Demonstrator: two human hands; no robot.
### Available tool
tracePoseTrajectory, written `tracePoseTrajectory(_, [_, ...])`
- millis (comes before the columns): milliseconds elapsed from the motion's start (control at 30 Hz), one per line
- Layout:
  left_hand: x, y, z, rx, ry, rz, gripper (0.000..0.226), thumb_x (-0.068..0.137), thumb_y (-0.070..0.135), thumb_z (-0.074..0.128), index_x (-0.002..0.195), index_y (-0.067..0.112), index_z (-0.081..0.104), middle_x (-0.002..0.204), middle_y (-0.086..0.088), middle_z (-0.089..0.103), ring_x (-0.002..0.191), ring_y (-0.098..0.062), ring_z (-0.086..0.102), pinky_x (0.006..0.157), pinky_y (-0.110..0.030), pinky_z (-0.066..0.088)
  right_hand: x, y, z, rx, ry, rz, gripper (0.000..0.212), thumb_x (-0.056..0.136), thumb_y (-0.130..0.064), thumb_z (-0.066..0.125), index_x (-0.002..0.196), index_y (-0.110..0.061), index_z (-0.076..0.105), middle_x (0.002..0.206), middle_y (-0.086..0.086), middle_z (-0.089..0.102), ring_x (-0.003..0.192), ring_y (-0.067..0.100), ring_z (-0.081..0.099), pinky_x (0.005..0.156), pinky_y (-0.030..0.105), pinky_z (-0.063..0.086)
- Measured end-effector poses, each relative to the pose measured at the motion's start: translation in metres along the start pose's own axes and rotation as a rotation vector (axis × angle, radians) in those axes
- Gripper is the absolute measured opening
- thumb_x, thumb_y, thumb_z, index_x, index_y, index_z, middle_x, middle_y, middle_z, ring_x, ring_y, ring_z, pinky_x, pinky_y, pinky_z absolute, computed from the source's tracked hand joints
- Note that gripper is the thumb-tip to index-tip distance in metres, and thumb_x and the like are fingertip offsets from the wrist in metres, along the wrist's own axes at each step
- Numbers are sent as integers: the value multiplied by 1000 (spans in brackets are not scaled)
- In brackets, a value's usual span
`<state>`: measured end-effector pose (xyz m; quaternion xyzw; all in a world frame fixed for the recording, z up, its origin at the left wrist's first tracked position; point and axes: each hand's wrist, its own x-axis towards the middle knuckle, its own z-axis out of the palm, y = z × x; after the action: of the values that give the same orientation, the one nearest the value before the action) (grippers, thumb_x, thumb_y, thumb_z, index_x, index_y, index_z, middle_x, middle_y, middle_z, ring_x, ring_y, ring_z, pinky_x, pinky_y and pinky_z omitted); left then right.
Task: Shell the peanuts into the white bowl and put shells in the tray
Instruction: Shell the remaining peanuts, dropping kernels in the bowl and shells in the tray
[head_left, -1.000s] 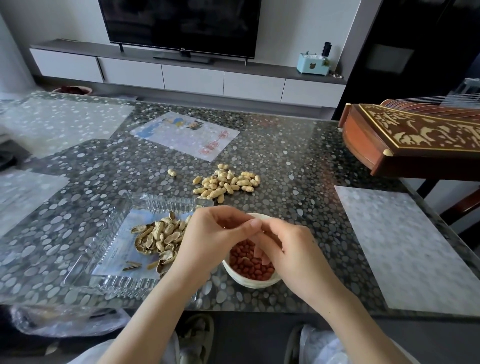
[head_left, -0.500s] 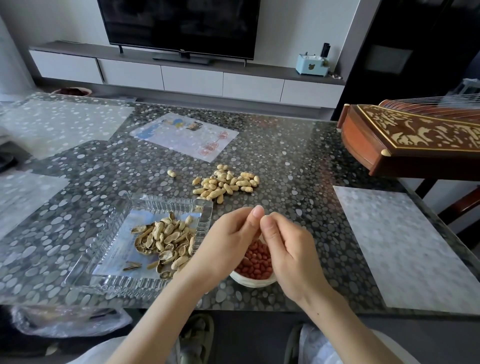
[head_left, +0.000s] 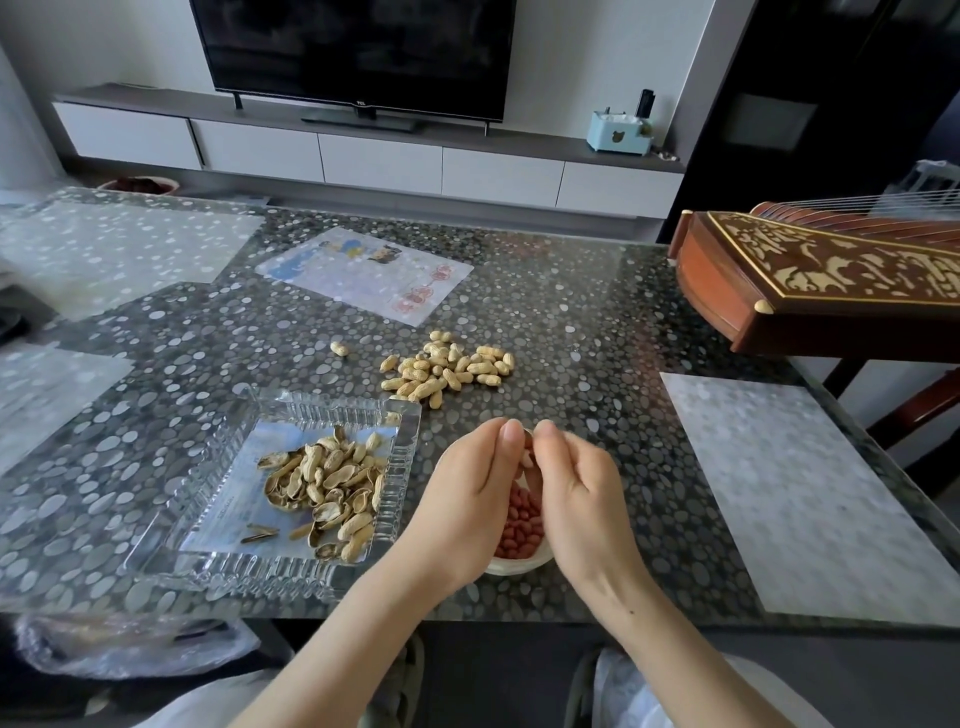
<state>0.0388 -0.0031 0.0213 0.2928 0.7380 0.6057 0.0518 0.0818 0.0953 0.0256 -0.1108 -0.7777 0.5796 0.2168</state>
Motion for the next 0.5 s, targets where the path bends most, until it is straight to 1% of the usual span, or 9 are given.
tracePoseTrajectory(67, [2,0,-3,-60,-27,-85,38,100,32,35,83,9,60,74,0,63,71,-8,58,71,-27,48,3,-3,-4,47,-69,110,57,101,-24,40,46,-24,53,43,-14,48,46,-2,45,50,13,36])
tracePoseTrajectory(133, [3,0,-6,-173,-61,-201,36,99,32,38,86,14,65,83,-1,71,82,-11,67,80,-25,53,7,-7,-9,122,-127,278,53,100,-27,44,49,-20,54,45,-13,50,46,-2,49,49,13,39])
tracePoseTrajectory(200, [5,-1,-8,-292,-92,-318,38,99,30,40,80,19,71,92,-8,72,94,-24,67,89,-35,54,10,-9,-15,223,-192,427,50,99,-25,44,50,-16,51,41,-11,46,37,0,45,40,12,35])
tracePoseTrajectory(267, [6,-1,-9,-325,-126,-361,38,99,31,40,81,19,72,102,-22,67,98,-36,62,97,-50,44,11,-12,-19,274,-245,491,47,98,-25,44,53,-12,46,36,-11,40,30,1,36,36,14,29])
tracePoseTrajectory(300, [6,-1,-10,-318,-143,-365,36,99,31,41,84,17,70,105,-29,62,96,-37,60,99,-55,40,11,-12,-20,273,-254,504,46,97,-27,45,53,-13,46,35,-12,38,30,1,34,36,15,27])
tracePoseTrajectory(367, [7,-2,-11,-288,-158,-361,36,100,31,41,86,10,68,97,-32,61,87,-32,57,92,-56,44,11,-11,-21,237,-232,515,47,97,-27,44,52,-14,47,35,-12,39,29,1,36,36,14,28])
tracePoseTrajectory(400, [8,-4,-12,-270,-154,-346,38,99,30,42,84,4,65,81,-27,61,76,-25,56,80,-51,47,11,-10,-21,215,-214,521,47,98,-27,44,53,-14,46,35,-12,39,30,1,37,37,15,28])
tracePoseTrajectory(433, [8,-5,-12,-252,-136,-331,40,99,30,43,76,3,61,65,-14,56,64,-15,50,67,-40,44,13,-8,-22,193,-199,527,45,98,-28,43,56,-13,44,36,-13,38,31,1,35,39,17,27])
tracePoseTrajectory(500, [10,-4,-14,-158,-90,-313,41,98,30,44,60,16,52,54,9,44,53,-6,38,60,-26,31,16,-4,-23,124,-176,511,42,97,-31,44,59,-14,45,38,-12,36,33,2,31,45,22,24])
